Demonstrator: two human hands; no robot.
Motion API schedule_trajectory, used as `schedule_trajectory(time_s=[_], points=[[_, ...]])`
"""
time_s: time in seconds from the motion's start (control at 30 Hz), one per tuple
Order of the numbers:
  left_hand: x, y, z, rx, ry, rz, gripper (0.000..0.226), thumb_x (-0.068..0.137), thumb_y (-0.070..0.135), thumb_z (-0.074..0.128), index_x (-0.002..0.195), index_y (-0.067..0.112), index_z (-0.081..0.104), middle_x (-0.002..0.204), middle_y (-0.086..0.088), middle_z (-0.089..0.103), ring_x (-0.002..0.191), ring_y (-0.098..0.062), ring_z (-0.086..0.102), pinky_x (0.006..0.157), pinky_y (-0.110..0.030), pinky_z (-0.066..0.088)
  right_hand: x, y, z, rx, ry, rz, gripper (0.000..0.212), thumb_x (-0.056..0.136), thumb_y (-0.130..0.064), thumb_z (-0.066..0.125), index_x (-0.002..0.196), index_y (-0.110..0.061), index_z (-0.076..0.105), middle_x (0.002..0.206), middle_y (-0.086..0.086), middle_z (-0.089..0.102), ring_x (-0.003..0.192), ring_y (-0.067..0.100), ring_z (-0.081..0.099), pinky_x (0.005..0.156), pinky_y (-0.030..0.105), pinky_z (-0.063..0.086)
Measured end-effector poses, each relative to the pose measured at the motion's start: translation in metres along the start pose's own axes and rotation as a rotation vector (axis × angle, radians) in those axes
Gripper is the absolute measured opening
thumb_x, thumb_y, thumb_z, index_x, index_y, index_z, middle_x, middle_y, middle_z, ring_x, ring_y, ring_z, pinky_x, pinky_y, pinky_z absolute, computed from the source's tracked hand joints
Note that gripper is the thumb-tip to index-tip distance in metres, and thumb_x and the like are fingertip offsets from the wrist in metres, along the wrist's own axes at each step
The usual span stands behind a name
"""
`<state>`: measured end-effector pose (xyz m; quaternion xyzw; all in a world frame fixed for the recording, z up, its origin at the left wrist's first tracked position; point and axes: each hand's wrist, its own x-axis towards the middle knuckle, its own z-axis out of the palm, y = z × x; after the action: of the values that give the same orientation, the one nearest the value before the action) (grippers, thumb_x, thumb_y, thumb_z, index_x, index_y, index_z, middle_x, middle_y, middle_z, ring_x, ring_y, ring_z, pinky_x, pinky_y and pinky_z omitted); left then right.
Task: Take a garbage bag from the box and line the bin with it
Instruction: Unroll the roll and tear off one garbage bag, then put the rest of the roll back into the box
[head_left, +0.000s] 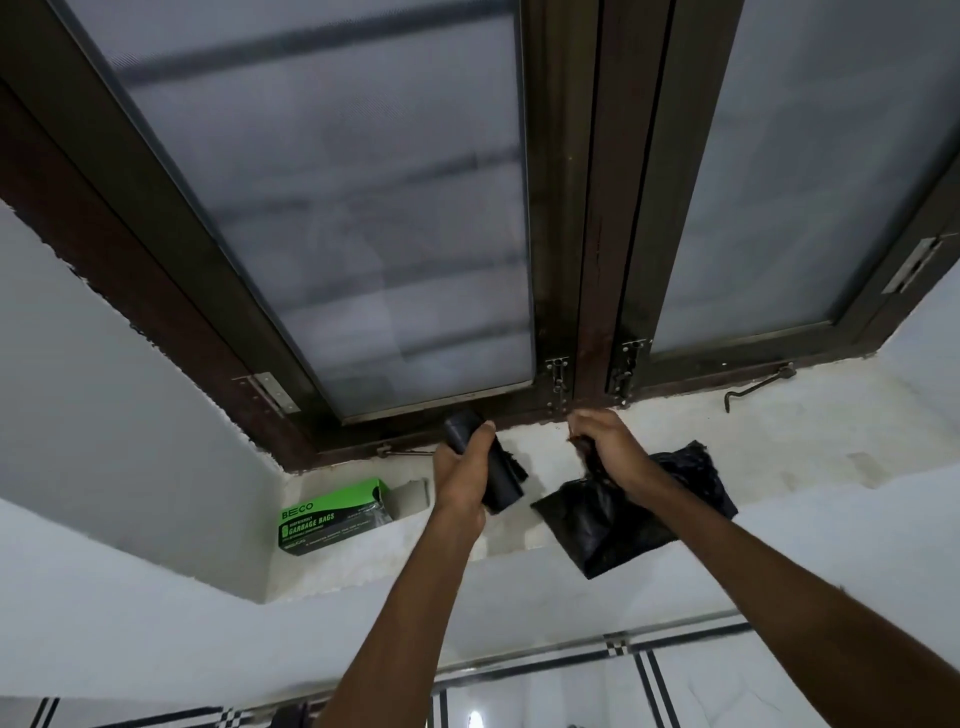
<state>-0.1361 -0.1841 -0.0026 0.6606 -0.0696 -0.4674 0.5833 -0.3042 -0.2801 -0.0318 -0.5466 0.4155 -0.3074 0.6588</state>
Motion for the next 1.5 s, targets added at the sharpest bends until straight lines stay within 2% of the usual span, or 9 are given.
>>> schedule_trajectory(time_s=[0.1,0.33,0.53,0.73,1.0,1.13,1.27,1.37,1.5], points=[[0.018,0.02,-0.037,0.013,0.142,0.042,0.034,0.079,0.033,0.077,0.09,0.013,0.051,0.096,-0.019,0.066,0.083,-0.032,0.066,0.083,-0.048,0.056,-0.001,0.007,-0.046,-0.474,0.099,-0.091,0.04,0.098,-0.013,0.05,0.06,-0.021,0.041,0.061,-0.005,0.041,0.05,-0.005,0.043,0.06,0.023,0.036],[0.007,0.019,-0.03,0.028,-0.026,0.055,0.035,0.081,0.024,0.076,0.106,0.008,0.058,0.099,-0.018,0.067,0.087,-0.032,0.066,0.088,-0.049,0.056,0.008,-0.03,-0.047,-0.232,0.427,-0.274,0.033,0.101,-0.013,0.047,0.069,-0.004,0.042,0.065,0.005,0.035,0.06,0.009,0.035,0.06,0.028,0.027],[0.001,-0.01,-0.013,0.068,-0.146,-0.042,0.038,0.08,0.028,0.077,0.107,0.008,0.06,0.093,-0.017,0.071,0.087,-0.033,0.069,0.088,-0.05,0.057,-0.001,-0.034,-0.021,-0.687,0.138,-0.479,0.008,0.095,-0.012,0.058,0.088,-0.012,0.063,0.083,-0.001,0.065,0.078,0.007,0.06,0.069,0.013,0.043],[0.004,-0.012,-0.021,0.049,-0.097,-0.05,0.029,0.084,0.025,0.073,0.105,0.009,0.059,0.09,-0.015,0.07,0.081,-0.029,0.067,0.077,-0.039,0.057,0.0,-0.002,-0.02,-1.234,0.123,-0.609,0.033,0.093,-0.04,0.059,0.117,-0.019,0.066,0.119,0.001,0.06,0.113,0.02,0.053,0.094,0.039,0.042],[0.009,-0.016,-0.029,-0.008,-0.039,-0.095,0.043,0.081,0.028,0.076,0.113,0.007,0.057,0.105,-0.019,0.069,0.093,-0.033,0.068,0.084,-0.045,0.057,-0.031,0.015,-0.051,-1.385,0.685,-0.664,0.026,0.078,-0.001,0.072,0.099,-0.013,0.062,0.122,0.019,0.058,0.115,0.035,0.046,0.09,0.047,0.035],[0.012,-0.014,-0.023,-0.154,-0.068,-0.147,0.05,0.079,0.022,0.078,0.121,0.005,0.058,0.104,-0.019,0.069,0.089,-0.033,0.068,0.078,-0.042,0.058,-0.052,0.011,-0.035,-1.448,0.517,-0.881,0.011,0.079,-0.014,0.066,0.088,-0.015,0.072,0.134,0.016,0.052,0.123,0.036,0.044,0.094,0.049,0.036],[0.012,-0.012,-0.02,-0.245,-0.09,-0.206,0.044,0.079,0.019,0.078,0.117,0.006,0.059,0.101,-0.017,0.067,0.089,-0.032,0.065,0.084,-0.044,0.056,-0.039,0.012,-0.037,-1.367,0.398,-0.59,0.02,0.085,-0.013,0.057,0.09,-0.012,0.076,0.129,0.015,0.062,0.128,0.035,0.049,0.101,0.048,0.04],[0.009,-0.004,-0.02,-0.345,-0.121,-0.266,0.034,0.081,0.019,0.076,0.109,0.008,0.059,0.092,-0.015,0.066,0.085,-0.029,0.065,0.082,-0.043,0.054,-0.041,-0.001,-0.016,-0.938,0.247,-0.398,0.021,0.092,-0.017,0.063,0.112,-0.019,0.068,0.117,0.002,0.067,0.11,0.022,0.063,0.095,0.035,0.048],[0.004,0.0,-0.014,-0.471,-0.171,-0.281,0.046,0.083,0.031,0.074,0.117,0.005,0.059,0.102,-0.017,0.066,0.095,-0.03,0.065,0.079,-0.042,0.054,-0.047,-0.002,0.041,-0.273,-0.073,0.075,0.076,0.077,-0.048,0.079,0.143,-0.033,0.043,0.129,-0.008,0.055,0.119,0.011,0.055,0.099,0.03,0.048]])
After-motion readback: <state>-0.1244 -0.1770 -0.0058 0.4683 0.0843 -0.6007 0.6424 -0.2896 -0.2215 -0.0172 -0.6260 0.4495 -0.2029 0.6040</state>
